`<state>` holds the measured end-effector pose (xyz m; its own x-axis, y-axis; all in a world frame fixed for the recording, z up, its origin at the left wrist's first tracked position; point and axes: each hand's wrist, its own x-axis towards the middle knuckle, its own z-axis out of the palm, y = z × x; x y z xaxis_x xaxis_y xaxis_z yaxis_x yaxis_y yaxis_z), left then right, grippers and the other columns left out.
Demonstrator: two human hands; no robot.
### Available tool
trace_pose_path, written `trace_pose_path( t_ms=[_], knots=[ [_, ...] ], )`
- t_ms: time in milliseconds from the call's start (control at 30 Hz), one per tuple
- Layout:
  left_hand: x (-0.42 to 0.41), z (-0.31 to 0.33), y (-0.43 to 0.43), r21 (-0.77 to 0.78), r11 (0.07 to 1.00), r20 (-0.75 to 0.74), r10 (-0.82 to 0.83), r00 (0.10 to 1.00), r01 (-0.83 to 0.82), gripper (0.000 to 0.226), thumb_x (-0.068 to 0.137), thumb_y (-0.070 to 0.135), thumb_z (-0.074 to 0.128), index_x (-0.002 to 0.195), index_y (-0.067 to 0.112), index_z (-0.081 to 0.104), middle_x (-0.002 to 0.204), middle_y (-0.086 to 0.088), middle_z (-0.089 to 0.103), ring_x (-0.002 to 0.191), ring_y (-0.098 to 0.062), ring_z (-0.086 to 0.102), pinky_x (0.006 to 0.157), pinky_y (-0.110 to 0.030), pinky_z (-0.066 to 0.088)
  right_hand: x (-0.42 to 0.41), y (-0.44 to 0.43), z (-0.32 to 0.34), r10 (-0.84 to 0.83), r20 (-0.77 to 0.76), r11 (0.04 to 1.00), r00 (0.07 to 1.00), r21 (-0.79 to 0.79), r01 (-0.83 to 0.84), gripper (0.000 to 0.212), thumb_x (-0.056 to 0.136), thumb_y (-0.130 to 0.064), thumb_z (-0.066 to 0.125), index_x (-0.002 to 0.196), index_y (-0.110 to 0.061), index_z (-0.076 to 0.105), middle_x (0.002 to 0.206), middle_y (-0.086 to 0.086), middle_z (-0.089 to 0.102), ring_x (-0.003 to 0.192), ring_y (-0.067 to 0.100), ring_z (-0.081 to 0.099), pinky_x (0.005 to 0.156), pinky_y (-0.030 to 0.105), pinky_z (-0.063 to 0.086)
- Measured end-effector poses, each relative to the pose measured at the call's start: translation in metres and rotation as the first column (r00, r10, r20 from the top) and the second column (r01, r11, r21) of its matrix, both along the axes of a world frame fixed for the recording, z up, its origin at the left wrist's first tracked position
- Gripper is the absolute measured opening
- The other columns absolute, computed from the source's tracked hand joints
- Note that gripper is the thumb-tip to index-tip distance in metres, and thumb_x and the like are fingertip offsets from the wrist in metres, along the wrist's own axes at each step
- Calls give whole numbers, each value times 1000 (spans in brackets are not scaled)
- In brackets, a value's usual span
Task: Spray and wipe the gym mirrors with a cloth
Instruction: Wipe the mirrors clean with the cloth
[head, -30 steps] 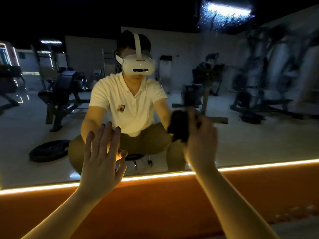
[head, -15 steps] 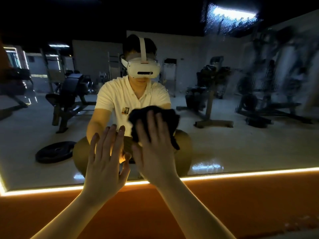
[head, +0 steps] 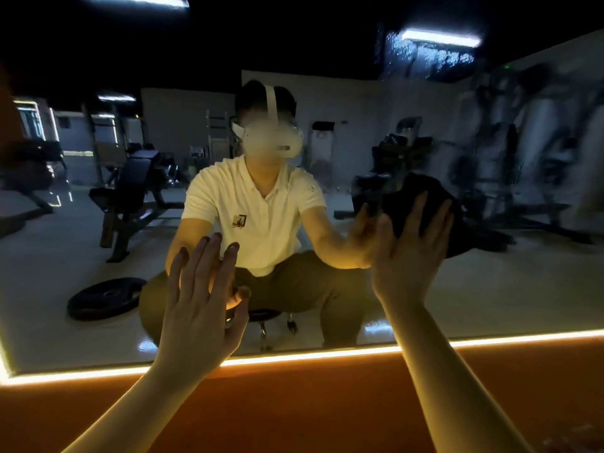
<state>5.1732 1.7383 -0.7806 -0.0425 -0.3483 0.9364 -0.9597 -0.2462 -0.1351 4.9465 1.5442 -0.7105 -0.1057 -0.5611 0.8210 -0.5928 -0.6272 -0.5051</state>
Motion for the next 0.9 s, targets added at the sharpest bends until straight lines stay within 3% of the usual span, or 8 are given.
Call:
trace_pose_path(
  t_ms=[167,267,367,500,600,733,800,900],
  knots=[
    [-7,31,2,-76,996,-72,-43,996,38,79,93,29,65,160,3,32,169,-20,26,158,-38,23,122,-67,25,64,55,-4,65,-294,977,953,-176,-121,72,108,-59,29,166,-20,13,172,17,-3,159,37,-3,127,59,8],
    [-3,46,4,-86,995,-64,-52,997,46,69,97,21,55,159,0,34,170,-20,26,159,-36,21,127,-62,18,88,74,-20,115,-560,881,821,-324,-344,64,109,-54,28,165,-23,20,173,13,2,159,34,-2,127,57,8],
    [3,63,4,-78,996,-16,-45,999,43,64,100,21,45,159,-4,33,170,-21,24,160,-36,20,126,-64,18,83,61,-19,4,-705,787,710,-436,-438,59,111,-49,30,164,-24,26,173,8,9,160,28,3,128,50,8],
    [8,87,-3,-54,999,49,3,999,0,78,98,34,57,160,-3,29,171,-21,21,160,-37,18,128,-61,16,46,15,4,-35,-551,858,834,-444,-257,60,110,-48,29,163,-24,18,173,8,8,160,29,5,128,51,9],
    [18,98,-9,-27,996,87,88,992,-86,83,100,44,54,162,-3,25,172,-21,16,161,-35,14,129,-58,14,9,-20,27,-44,-263,924,964,-377,-60,60,109,-44,27,162,-15,26,169,17,21,157,36,18,124,58,21],
    [22,97,-12,21,992,73,126,989,-128,84,102,51,44,163,-2,21,173,-20,11,161,-35,10,127,-62,17,7,-28,60,-70,51,974,996,-211,79,61,109,-40,29,161,-8,31,167,22,25,155,40,21,122,61,23],
    [21,97,-12,27,991,66,126,990,-128,86,101,52,46,163,-2,21,173,-20,11,161,-36,10,127,-62,17,32,-9,71,-53,67,969,996,-236,67,62,108,-40,34,161,-7,30,167,23,23,155,41,19,124,60,20],
    [21,98,-10,37,993,72,112,991,-115,84,101,50,46,163,-2,22,174,-20,11,161,-36,12,127,-62,17,79,33,67,25,-150,937,988,-341,-75,64,109,-45,33,165,-17,17,172,17,8,159,36,4,127,57,9]
  ],
)
